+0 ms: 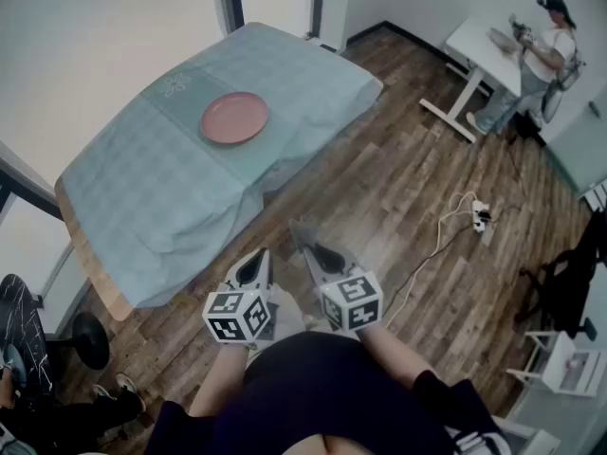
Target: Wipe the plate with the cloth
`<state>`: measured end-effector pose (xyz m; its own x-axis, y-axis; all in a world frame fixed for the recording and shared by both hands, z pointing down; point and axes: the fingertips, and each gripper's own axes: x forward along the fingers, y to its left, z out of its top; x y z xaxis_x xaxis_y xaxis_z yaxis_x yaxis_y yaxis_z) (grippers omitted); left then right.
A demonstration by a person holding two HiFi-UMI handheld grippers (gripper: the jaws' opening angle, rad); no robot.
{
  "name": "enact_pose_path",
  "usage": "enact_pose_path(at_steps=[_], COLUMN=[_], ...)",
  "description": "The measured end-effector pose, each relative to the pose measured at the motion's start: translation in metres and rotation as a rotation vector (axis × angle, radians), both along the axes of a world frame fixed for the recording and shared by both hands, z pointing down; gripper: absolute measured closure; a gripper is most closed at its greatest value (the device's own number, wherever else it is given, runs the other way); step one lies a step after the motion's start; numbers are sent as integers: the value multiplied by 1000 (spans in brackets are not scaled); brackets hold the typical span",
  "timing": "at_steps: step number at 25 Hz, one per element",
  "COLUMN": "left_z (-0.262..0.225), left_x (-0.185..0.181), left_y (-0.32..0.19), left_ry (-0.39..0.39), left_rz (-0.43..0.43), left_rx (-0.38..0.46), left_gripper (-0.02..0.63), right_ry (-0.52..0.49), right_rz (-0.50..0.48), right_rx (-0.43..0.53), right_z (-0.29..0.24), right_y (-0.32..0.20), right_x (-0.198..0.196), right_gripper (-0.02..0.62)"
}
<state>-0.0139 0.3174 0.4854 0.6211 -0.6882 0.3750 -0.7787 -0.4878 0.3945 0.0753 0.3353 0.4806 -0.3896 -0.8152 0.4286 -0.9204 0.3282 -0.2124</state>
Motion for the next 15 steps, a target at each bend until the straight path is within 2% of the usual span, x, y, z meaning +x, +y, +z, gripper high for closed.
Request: enact_pose_path(at_steps=[10, 15], left_z=[-3, -2], left_x=[5, -1], left_y=[5, 1], left_ry=[10, 12], left_rz=[-15, -39], left_rx=[5, -3], left_gripper=[592, 592], right_ry=[-3, -61], right_rz=[-6, -17], right_rx=[-3, 4], right_z=[-3, -8], right_y=[7, 1], right_x=[3, 2], right_gripper=[563, 563])
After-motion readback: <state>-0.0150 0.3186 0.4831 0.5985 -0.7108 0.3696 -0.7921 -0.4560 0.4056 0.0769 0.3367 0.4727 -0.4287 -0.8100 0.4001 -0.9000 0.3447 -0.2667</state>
